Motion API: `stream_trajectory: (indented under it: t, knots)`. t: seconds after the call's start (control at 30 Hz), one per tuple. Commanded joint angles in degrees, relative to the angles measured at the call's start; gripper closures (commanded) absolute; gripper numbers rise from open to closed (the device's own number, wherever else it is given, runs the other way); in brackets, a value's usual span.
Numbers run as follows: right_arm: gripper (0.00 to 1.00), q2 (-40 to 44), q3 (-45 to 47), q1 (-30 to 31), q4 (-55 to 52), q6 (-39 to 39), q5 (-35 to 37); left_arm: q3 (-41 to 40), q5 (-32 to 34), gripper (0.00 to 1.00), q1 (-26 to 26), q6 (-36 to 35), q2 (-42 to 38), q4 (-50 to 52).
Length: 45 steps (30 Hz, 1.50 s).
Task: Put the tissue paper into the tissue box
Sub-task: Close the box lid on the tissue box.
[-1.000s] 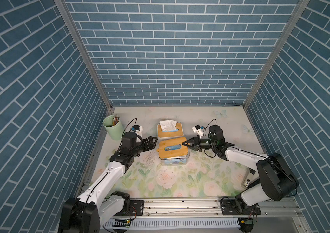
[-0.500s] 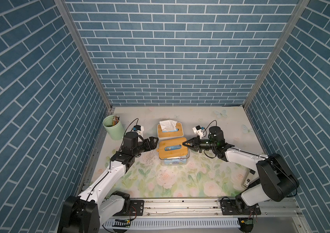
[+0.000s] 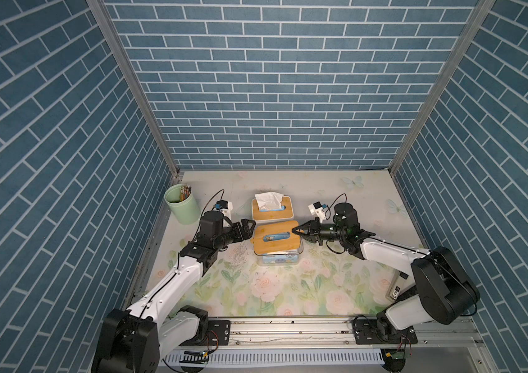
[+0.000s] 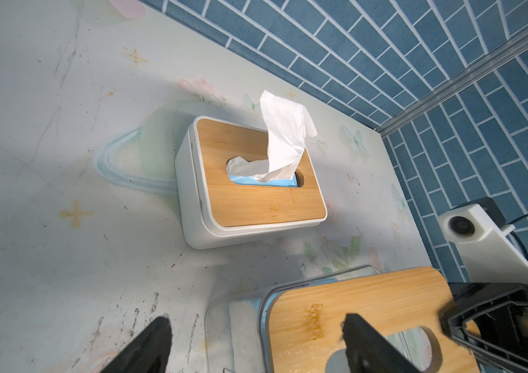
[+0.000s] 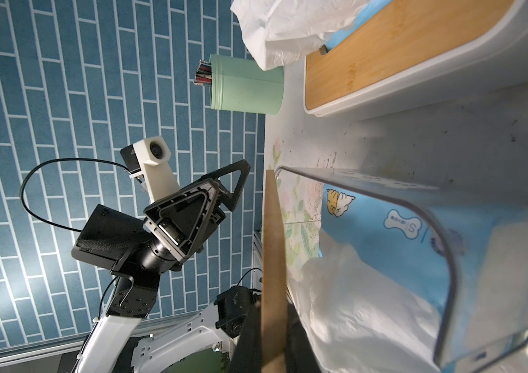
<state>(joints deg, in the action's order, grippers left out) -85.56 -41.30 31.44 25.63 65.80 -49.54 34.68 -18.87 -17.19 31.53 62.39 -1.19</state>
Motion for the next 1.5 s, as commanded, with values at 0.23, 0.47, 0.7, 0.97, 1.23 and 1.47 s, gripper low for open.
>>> stream_trajectory:
  t: [0.23,0.47,0.7,0.97,1.23,1.47]
  knots:
    - [1.00,2.7,1.1,1.2,1.2,2.9,2.2,0.0,1.4,0.12,-0.8,-0.2,1.0,-0.7]
    - [1.00,3.0,0.6,1.6,1.3,3.8,1.8,0.0,1.5,0.12,-1.1,-0.4,1.0,-0.7]
    - [1.00,3.7,0.4,1.6,0.2,4.6,2.3,0.3,1.7,0.12,-1.1,-0.7,0.8,-0.6]
    - [1.00,4.1,-0.9,1.7,-5.9,3.2,4.0,0.3,1.6,0.12,-1.2,-0.8,0.6,-0.7]
    - [1.00,3.8,-1.1,2.1,-6.9,2.4,5.0,0.0,1.6,0.12,-1.2,-1.0,0.4,-0.8]
    - [1.00,1.6,-2.8,2.2,-6.5,1.5,4.3,-0.3,0.8,0.12,-1.3,-1.3,0.4,-0.7]
